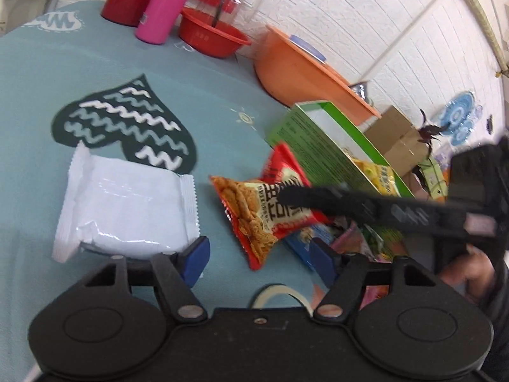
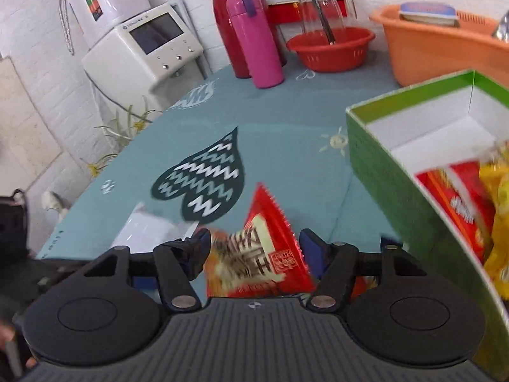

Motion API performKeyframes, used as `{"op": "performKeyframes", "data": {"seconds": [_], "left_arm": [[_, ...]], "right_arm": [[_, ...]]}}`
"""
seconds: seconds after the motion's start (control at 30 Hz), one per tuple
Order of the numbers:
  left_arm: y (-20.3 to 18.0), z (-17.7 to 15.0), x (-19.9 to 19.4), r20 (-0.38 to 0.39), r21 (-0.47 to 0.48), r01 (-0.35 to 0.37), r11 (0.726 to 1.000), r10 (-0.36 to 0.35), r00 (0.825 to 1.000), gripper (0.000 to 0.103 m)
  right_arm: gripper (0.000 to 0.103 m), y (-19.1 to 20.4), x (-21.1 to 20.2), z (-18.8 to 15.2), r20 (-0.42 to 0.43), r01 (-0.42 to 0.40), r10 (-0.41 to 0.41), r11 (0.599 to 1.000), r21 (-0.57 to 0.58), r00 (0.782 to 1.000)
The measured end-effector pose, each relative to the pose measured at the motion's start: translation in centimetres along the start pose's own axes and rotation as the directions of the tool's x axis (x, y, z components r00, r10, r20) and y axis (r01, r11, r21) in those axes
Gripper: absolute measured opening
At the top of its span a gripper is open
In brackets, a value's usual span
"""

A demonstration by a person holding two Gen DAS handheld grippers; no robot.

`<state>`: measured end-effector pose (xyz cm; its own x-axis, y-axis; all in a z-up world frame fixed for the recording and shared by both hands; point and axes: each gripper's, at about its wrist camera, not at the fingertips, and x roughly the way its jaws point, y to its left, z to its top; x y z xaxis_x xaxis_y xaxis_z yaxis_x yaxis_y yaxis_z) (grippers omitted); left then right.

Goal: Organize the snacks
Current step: 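Grasp the red snack bag with the left gripper and lift it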

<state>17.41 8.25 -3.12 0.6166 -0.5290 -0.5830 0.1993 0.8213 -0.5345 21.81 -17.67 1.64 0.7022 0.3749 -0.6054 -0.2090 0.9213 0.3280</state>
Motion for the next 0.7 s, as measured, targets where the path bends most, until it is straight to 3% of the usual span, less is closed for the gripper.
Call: {"op": "performKeyframes", "data": {"seconds": [0.07,0.23,0.4,0.5,0.7], "left_arm": [[1.0,0.4,-0.1,0.023,-0.025,-0.021,0.999,0.022,1.0,0.095],[2.2,1.3,-0.4,0.05,-0.093,0.011,0.996,-0.006,0.999,0.096],[0.9,2.5,0.4,0.046,-0.042,-0.01,0.999,0.012,0.999,0.098],[0.6,3.0,1.8,0.024,-0.03,-0.021,0.999,0.022,0.999,0.098],[0.5,3.0,3.6,0.0,-0.013,-0.033,0.999,0.033,0.999,0.097]], "right_arm": [[0.097,0.1,-1.1,-1.3,-0.007,-0.028,0.028,1.0,-0.012,1.0],[0.096,0.7,-2.2,-2.5,0.01,0.019,-0.019,0.996,-0.086,1.0],[0.095,0.4,-1.3,-1.7,0.034,0.053,-0.05,0.996,-0.076,0.998],[0.089,0.8,-0.8,-1.7,0.038,0.084,-0.08,0.991,-0.103,0.996],[0.06,0.9,-0.1,-1.8,0.035,0.098,-0.094,0.988,-0.122,0.995]]}}
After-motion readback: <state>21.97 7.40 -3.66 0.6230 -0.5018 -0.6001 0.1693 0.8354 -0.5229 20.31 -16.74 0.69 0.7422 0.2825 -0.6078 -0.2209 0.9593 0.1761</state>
